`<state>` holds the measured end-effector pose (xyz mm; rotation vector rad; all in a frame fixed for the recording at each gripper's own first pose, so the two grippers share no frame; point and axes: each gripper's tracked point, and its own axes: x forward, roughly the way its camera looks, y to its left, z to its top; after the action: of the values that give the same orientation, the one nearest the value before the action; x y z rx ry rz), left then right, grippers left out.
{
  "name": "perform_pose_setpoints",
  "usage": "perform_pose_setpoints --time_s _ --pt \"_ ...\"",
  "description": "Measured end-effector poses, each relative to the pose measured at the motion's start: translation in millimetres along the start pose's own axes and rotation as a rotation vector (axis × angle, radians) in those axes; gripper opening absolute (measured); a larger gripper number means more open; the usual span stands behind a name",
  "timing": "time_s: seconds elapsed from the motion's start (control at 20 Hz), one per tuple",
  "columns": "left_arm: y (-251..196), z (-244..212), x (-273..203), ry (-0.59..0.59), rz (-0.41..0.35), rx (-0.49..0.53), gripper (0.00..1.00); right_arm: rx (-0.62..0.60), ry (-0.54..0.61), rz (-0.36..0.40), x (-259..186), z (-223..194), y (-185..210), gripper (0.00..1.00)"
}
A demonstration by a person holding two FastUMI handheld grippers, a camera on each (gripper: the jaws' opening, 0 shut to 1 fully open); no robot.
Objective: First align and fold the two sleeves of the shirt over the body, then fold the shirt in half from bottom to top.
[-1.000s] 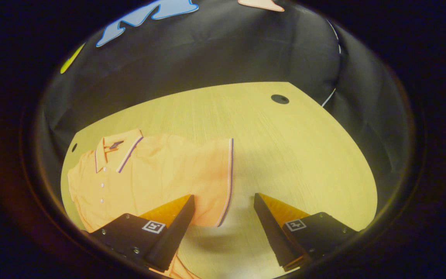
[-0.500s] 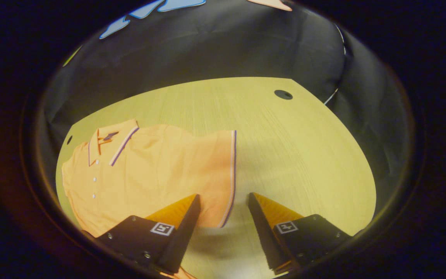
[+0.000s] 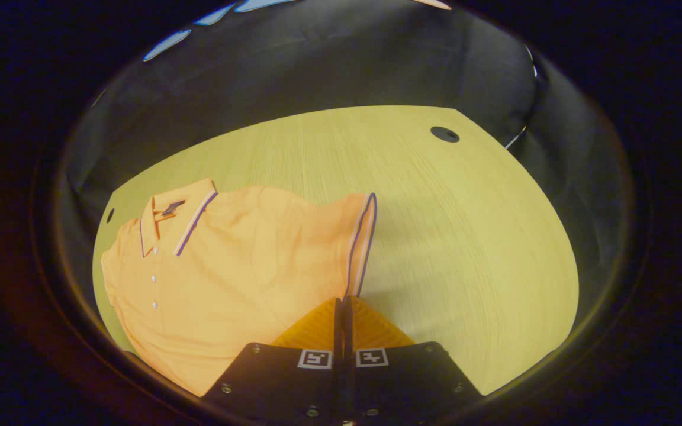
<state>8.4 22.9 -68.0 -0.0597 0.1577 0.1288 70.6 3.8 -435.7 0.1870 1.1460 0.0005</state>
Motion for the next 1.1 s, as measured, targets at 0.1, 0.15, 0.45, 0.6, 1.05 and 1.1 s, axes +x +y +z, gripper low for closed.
perform_pose_setpoints --time_s 0.1,0.15,0.45,0.6,1.05,1.1 --pt "3 -4 -2 0.006 0.003 -0.003 1.0 0.031 -0.029 0.011 -6 10 3 0.0" --pt "2 -4 -1 0.008 0.006 -0.005 1.0 0.059 -0.05 0.027 -10 16 8 0.0" --pt "2 -10 -1 0.01 0.002 -0.023 1.0 0.072 -0.132 0.157 -36 47 68 0.0" --pt "1 -14 -1 0.016 -0.002 -0.026 1.0 0.005 -0.149 0.245 -49 50 118 0.0" --pt "17 -29 -10 0.036 0.031 -0.038 1.0 -0.214 -0.062 0.369 -48 5 221 0.0" --pt "19 -31 -10 0.04 0.034 -0.04 1.0 -0.243 -0.047 0.364 -44 -1 225 0.0"
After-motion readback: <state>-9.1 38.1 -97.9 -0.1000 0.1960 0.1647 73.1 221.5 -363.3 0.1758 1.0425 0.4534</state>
